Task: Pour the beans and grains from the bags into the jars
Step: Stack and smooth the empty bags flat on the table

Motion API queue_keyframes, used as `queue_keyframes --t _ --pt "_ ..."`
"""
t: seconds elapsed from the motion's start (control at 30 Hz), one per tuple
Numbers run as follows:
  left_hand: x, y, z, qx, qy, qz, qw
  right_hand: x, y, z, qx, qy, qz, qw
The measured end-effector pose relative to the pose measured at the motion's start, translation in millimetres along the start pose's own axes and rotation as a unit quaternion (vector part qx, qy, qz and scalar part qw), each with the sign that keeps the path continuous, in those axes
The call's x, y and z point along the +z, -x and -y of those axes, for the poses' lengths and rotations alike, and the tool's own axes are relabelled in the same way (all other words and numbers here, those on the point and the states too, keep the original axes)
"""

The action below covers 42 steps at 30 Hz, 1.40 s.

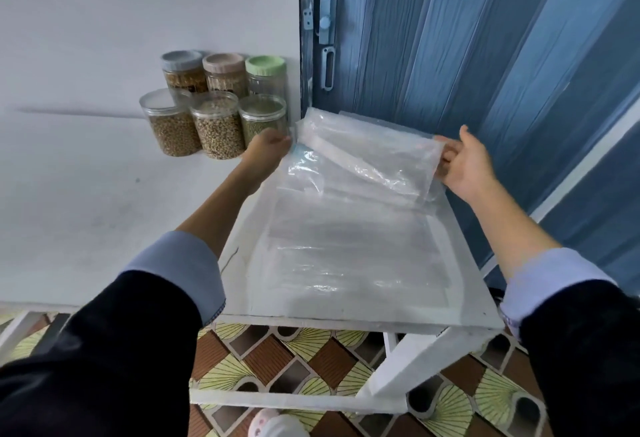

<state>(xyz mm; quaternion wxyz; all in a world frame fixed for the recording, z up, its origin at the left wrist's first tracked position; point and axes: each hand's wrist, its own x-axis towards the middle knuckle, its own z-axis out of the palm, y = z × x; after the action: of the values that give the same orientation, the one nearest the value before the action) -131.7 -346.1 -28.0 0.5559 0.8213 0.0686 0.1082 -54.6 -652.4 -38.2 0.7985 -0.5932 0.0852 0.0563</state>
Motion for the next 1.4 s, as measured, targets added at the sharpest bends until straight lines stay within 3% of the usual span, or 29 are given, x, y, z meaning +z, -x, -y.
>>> queue_keyframes --t 0.07,0.13,0.23,0.33,0.37,0.43,0.5,0.53,0.6,0.7,0.77,0.87,0.97,1.07,1.17,1.23,1.3,1.4 --pt "-0.3 -10.5 -4.2 -0.001 0.066 0.000 0.998 -3.4 -1.2 3.9 0.020 0.010 0.098 0.995" --pt "-1.5 -22.0 -8.2 -0.028 0.101 -0.003 0.994 -4.2 -1.7 8.0 0.046 0.094 0.175 0.979" --pt "-3.3 -37.2 -8.7 -0.062 0.093 0.034 0.993 7.8 -4.2 15.2 0.066 0.220 0.203 0.952" --pt "-4.4 -46.4 -4.4 -0.060 0.101 0.125 0.985 18.9 -28.5 19.2 -0.081 0.293 0.057 0.951" --pt "-5.4 -46.9 -2.8 -0.066 0.102 0.154 0.981 21.2 -39.8 21.0 -0.154 0.317 -0.001 0.936" --pt "-7.9 -46.5 -1.2 -0.087 0.069 0.210 0.971 22.3 -64.5 24.6 -0.237 0.431 -0.051 0.869" --pt "-10.8 -40.7 -1.7 -0.115 -0.024 0.294 0.949 20.5 -79.8 26.4 -0.196 0.575 -0.063 0.792" --pt "-11.3 -36.7 -2.2 -0.127 -0.073 0.342 0.928 18.5 -83.6 27.9 -0.154 0.614 -0.073 0.770" --pt "-12.0 -30.2 -0.8 -0.145 -0.145 0.424 0.882 19.7 -84.6 28.5 -0.083 0.620 -0.079 0.776" --pt "-9.6 -24.0 4.5 -0.155 -0.182 0.470 0.850 20.9 -77.1 25.4 -0.027 0.531 -0.036 0.846" --pt "-9.5 -21.7 6.0 -0.157 -0.181 0.460 0.855 16.0 -76.8 23.6 -0.020 0.449 -0.047 0.892" --pt "-13.4 -21.1 2.2 -0.141 -0.148 0.392 0.897 11.3 -69.9 29.9 -0.015 0.359 -0.061 0.931" --pt "-21.1 -22.2 -4.3 -0.065 -0.109 0.263 0.956 4.7 -59.8 39.5 0.075 0.256 -0.055 0.962" --pt "-28.5 -22.8 -14.7 0.010 -0.017 0.094 0.995 2.5 -38.1 49.9 0.113 0.211 0.038 0.970" --pt "-32.3 -23.7 -31.1 0.064 0.046 -0.044 0.996 7.0 -7.3 54.4 0.091 0.295 0.193 0.931" --pt "-34.2 -21.9 -43.0 0.090 0.067 -0.087 0.990 11.7 9.8 50.8 0.099 0.345 0.291 0.887" --pt "-33.0 -18.4 -52.5 0.102 0.070 -0.086 0.989 17.6 23.7 40.4 0.122 0.401 0.375 0.827" --pt "-20.4 -12.1 -57.4 0.092 -0.025 -0.037 0.995 25.0 35.0 21.2 0.154 0.492 0.435 0.738"
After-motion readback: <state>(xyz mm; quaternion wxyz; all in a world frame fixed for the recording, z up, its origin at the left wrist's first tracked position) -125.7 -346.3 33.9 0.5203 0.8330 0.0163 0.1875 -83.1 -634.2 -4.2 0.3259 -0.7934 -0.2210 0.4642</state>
